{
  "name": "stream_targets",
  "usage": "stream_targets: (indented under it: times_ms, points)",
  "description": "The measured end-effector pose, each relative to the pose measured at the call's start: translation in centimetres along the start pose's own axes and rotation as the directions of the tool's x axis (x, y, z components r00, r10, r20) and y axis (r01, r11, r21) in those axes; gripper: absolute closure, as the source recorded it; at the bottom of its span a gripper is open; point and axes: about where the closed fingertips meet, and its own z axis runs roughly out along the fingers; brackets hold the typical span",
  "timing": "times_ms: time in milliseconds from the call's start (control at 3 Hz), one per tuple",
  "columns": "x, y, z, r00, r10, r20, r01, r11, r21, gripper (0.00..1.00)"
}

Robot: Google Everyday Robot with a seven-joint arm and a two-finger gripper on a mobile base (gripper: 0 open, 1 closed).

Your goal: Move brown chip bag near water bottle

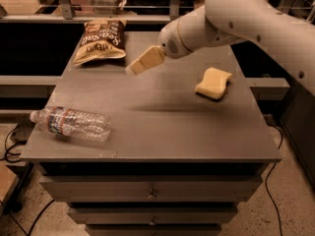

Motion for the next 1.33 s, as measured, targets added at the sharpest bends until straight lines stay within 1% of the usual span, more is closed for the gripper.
stream_targets:
  times_ms: [333, 667, 1000, 1333]
  points:
    - [-2.6, 0.3, 3.8, 0.999, -0.016, 0.035, 0.018, 0.998, -0.061, 0.0]
    - [-2.6, 0.3, 3.8, 0.999, -0.016, 0.035, 0.018, 0.998, -0.061, 0.0]
    - [-3.0, 0.4, 4.8, 0.998, 0.012, 0.07, -0.009, 0.9991, -0.042, 0.0]
    - [-4.0, 0.0, 7.5, 0.988, 0.069, 0.14, -0.068, 0.9976, -0.012, 0.0]
